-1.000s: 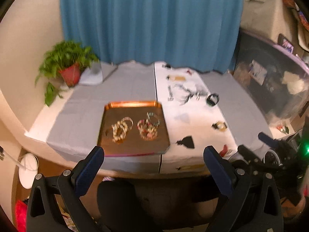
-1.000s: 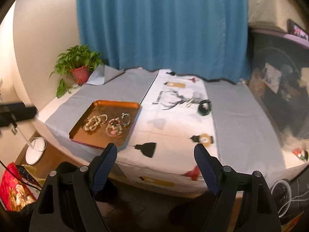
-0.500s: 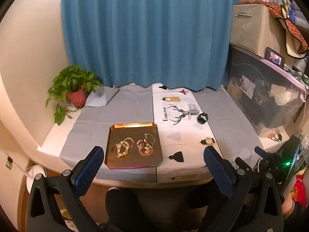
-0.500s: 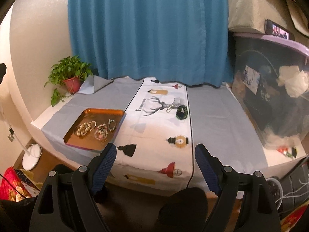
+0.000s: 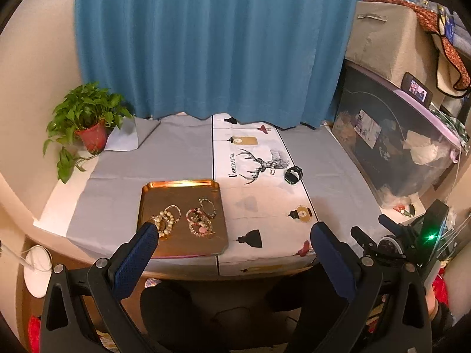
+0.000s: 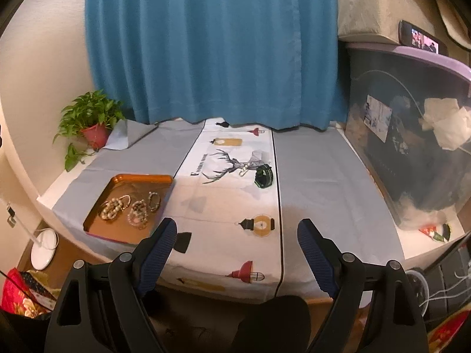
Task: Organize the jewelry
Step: 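Withdraw both tools from the tray and pause above the table, then grasp the pearl hairpin with the left tool while the right tool grasps the black-green watch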
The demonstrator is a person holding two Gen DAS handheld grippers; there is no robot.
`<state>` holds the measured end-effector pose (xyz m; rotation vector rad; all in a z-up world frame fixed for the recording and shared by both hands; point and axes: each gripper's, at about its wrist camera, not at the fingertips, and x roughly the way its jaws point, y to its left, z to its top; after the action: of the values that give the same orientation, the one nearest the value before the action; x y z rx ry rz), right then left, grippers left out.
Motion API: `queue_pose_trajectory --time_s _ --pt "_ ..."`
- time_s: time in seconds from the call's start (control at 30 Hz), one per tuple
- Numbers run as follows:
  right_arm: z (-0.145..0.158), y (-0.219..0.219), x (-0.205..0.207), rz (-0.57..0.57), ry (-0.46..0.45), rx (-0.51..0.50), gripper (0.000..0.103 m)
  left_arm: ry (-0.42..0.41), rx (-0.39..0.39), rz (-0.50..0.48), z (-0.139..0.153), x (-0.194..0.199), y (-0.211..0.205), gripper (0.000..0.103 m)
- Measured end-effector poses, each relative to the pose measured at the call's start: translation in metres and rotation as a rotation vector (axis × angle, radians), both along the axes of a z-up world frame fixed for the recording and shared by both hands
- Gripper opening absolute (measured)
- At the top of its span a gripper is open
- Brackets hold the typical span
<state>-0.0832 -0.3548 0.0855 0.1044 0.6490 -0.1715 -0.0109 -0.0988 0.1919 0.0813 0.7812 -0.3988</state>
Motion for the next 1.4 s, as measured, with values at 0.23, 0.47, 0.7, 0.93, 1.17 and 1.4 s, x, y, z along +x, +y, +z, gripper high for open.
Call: queue_pose_trajectory --time_s 0.23,0.47,0.7,0.93,1.17,1.4 --pt "-0.017 -0.007 0.025 -0.009 0.046 0.004 0.084 0.034 -0.011 -0.021 -0.009 0.020 -0.010 0.102" --pt "-0.028 -0.013 0.044 -0.008 0.065 0.001 0.084 0.016 0.016 -0.001 -0.013 0.039 -0.017 0.102" --pt "-0.036 -0.022 0.053 -0.020 0.083 0.025 0.084 0.071 -0.040 -0.016 -0.021 0.058 -0.017 0.102" --pt "-0.046 -0.028 0.061 -0.034 0.104 0.031 0.084 0.090 -0.005 -0.054 -0.030 0.064 -0.033 0.102" --pt "-0.052 -0.030 0.069 -0.033 0.117 0.028 0.084 0.082 0.003 -0.053 -0.032 0.073 -0.040 0.102" --pt "-0.063 -0.036 0.079 -0.052 0.130 0.032 0.084 0.077 0.034 -0.006 -0.047 0.095 -0.046 0.102"
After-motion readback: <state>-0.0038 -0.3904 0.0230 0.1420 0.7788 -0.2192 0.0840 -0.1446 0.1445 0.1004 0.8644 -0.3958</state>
